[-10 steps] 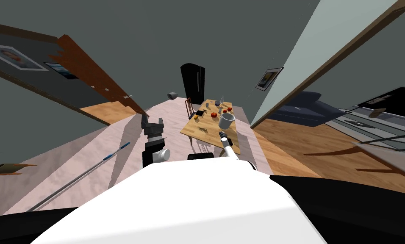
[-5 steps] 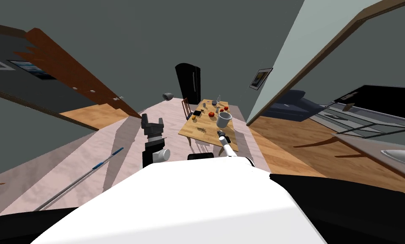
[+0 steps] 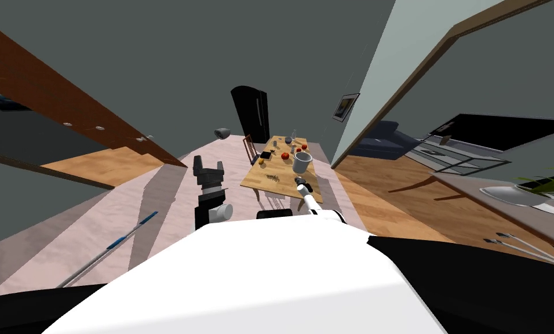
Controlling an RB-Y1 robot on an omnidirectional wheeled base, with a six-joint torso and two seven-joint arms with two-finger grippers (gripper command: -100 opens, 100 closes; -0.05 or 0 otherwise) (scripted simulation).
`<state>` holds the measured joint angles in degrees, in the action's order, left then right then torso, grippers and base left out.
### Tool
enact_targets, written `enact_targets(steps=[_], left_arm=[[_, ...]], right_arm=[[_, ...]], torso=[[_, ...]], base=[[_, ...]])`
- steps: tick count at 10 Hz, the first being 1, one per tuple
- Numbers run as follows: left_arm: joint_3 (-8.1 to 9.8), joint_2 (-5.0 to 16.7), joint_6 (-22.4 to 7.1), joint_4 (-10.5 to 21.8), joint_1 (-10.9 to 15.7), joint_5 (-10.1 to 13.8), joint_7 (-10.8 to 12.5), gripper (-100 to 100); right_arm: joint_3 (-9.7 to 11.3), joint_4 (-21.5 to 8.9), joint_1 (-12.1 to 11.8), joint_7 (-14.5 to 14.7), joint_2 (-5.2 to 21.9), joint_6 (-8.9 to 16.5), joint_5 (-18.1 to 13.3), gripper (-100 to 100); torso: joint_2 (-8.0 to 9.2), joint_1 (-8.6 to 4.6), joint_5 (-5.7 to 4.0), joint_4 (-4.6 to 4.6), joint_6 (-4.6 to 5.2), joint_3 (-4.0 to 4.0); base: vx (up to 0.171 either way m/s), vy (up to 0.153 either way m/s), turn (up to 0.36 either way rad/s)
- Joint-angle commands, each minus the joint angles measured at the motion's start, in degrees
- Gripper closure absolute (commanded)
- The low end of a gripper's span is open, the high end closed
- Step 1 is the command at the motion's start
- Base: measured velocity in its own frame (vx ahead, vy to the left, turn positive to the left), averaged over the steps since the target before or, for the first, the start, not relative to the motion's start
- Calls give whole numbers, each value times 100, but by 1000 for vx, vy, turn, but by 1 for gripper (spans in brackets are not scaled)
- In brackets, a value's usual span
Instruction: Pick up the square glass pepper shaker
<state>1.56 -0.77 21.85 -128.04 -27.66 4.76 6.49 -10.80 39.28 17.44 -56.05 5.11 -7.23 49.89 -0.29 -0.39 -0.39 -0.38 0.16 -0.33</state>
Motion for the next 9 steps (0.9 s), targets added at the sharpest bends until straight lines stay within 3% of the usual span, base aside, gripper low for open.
enact_targets(steps=[1, 4, 5, 7, 8, 9], left_arm=[[0, 0, 0, 0, 0, 0, 0, 0], [-1, 0, 0, 0, 1, 0, 0, 0], [-1, 0, 0, 0, 1, 0, 0, 0], [-1, 0, 0, 0, 1, 0, 0, 0], [-1, 0, 0, 0, 2, 0, 0, 0], [-1, 0, 0, 0, 1, 0, 0, 0]], right_arm=[[286, -286, 150, -286, 139, -115, -286, 100], [328, -324, 150, -671, 139, -115, -339, 100], [556, -614, 418, -864, 204, -136, -624, 100], [556, -646, 418, -1170, 204, -136, -834, 100], [542, -628, 400, -1045, 205, -134, -778, 100], [545, -634, 404, -1081, 204, -135, -789, 0]], torso=[[0, 0, 0, 0, 0, 0], [0, -1, -2, -4, -8, -2], [1, -3, -3, -2, -6, -1], [3, 2, 1, -5, 2, -1], [1, 4, -1, -3, -6, -1], [1, 0, -1, -3, -3, -1]], base=[[1, 26, -206], [-3, 4, 1], [-6, 12, -328], [-4, 20, -113], [-1, 3, 17], [0, 0, 0]])
